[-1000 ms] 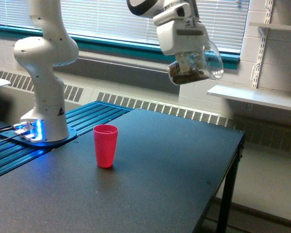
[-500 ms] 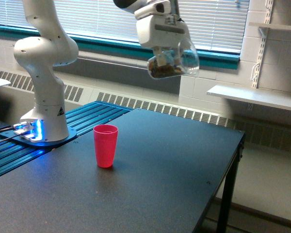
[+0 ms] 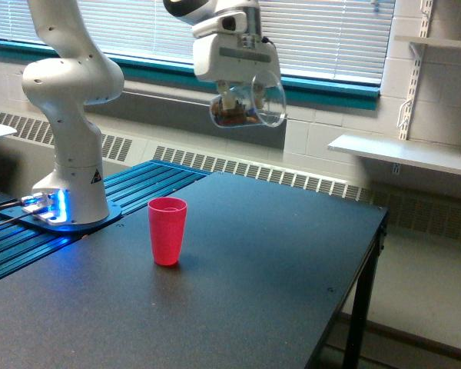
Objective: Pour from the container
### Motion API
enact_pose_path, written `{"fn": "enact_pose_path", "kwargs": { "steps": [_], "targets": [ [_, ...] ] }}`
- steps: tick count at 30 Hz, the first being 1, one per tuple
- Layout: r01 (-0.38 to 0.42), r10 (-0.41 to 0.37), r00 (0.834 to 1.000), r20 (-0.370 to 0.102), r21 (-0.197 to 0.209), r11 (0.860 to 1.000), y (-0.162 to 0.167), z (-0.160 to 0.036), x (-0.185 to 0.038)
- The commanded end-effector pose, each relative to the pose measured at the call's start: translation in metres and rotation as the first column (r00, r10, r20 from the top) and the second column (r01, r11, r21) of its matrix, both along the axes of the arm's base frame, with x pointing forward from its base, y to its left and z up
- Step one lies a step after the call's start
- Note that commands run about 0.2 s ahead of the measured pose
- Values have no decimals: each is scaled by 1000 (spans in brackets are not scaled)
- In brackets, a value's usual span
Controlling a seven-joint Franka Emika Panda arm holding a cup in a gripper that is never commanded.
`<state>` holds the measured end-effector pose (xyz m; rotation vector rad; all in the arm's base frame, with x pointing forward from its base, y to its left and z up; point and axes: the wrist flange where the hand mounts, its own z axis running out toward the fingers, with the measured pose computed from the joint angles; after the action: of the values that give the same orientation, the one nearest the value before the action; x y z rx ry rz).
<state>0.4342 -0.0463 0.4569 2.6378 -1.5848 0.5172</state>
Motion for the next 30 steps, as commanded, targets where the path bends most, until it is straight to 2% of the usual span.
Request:
{"fn": "enact_pose_path", "kwargs": {
  "steps": [1, 16, 30],
  "targets": [
    [66, -66, 998, -1, 14, 998, 20, -1, -18],
    [154, -153, 987, -48, 17, 988, 44, -5, -59],
    [258, -255, 964, -74, 39, 965, 55, -18, -88]
  ]
}}
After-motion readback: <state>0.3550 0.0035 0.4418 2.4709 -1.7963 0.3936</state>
